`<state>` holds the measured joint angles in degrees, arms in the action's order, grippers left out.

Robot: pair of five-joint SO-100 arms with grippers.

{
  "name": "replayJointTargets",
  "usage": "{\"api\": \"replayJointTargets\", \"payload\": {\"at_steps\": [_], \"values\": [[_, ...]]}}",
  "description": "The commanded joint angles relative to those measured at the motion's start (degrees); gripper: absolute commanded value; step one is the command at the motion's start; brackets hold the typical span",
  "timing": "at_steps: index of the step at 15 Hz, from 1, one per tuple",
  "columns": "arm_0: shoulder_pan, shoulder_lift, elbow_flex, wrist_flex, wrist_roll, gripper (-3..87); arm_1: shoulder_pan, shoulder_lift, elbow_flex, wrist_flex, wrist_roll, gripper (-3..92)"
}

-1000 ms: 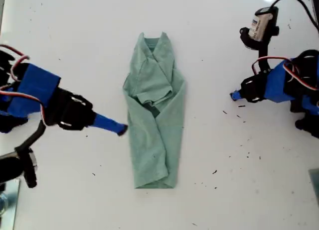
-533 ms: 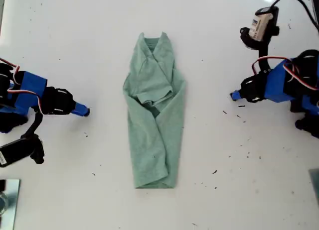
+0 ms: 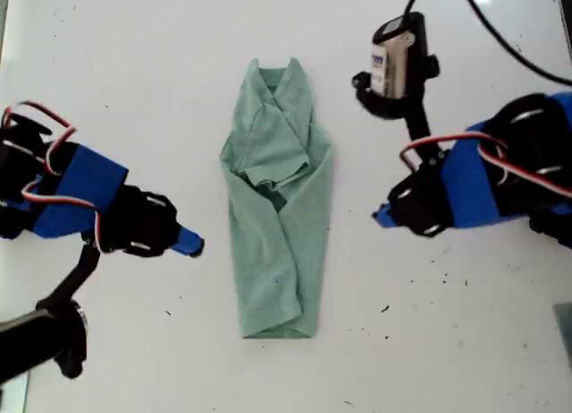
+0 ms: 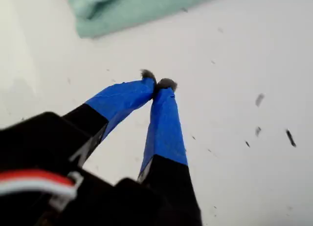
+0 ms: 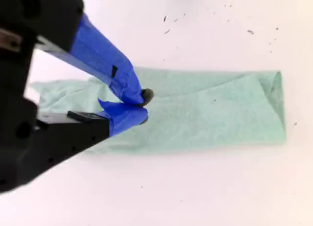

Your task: Fold t shirt

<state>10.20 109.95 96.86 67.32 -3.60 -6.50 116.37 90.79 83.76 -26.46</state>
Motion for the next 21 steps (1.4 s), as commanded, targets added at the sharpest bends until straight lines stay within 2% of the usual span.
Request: {"api": "replayJointTargets", "payload": {"at_steps": [1,2,6,10,13,14,15,16,17,19,21], "values": [[2.99,-7.12,-12.13,0.26,2.20,18.0,-5.36,-8.44,-18.19,0.44,1.32,29.2],[3.08,-9.58,-13.10,0.26,2.29,23.3,-6.68,-11.69,-22.15,0.70,1.41,32.7],[2.55,-17.58,-13.45,-0.88,3.08,25.9,-7.21,-23.73,-27.42,-1.14,6.59,34.5],[2.02,-27.33,-14.50,-6.77,4.22,24.7,-7.65,-34.37,-28.65,-6.15,12.30,33.4],[1.58,-38.41,-18.19,-10.55,6.94,15.6,-8.88,-43.68,-29.88,-10.55,16.88,31.6],[1.85,-42.45,-20.83,-10.63,7.12,15.7,-9.49,-47.64,-31.99,-10.81,18.19,29.9],[2.02,-45.53,-23.12,-10.55,7.29,11.8,-9.93,-50.89,-33.57,-10.81,19.25,26.9],[2.29,-47.72,-25.05,-10.11,8.17,-0.2,-10.20,-54.40,-37.44,-9.14,19.51,22.9],[2.64,-49.75,-28.04,-8.96,9.84,-0.2,-10.46,-56.25,-38.67,-8.96,19.86,19.1],[2.99,-51.24,-31.64,-7.12,10.46,-0.2,-10.72,-56.78,-38.85,-8.35,20.39,0.8],[3.08,-51.15,-34.28,-5.36,12.04,-0.2,-10.72,-54.58,-39.55,-8.44,16.96,-0.2]]}}
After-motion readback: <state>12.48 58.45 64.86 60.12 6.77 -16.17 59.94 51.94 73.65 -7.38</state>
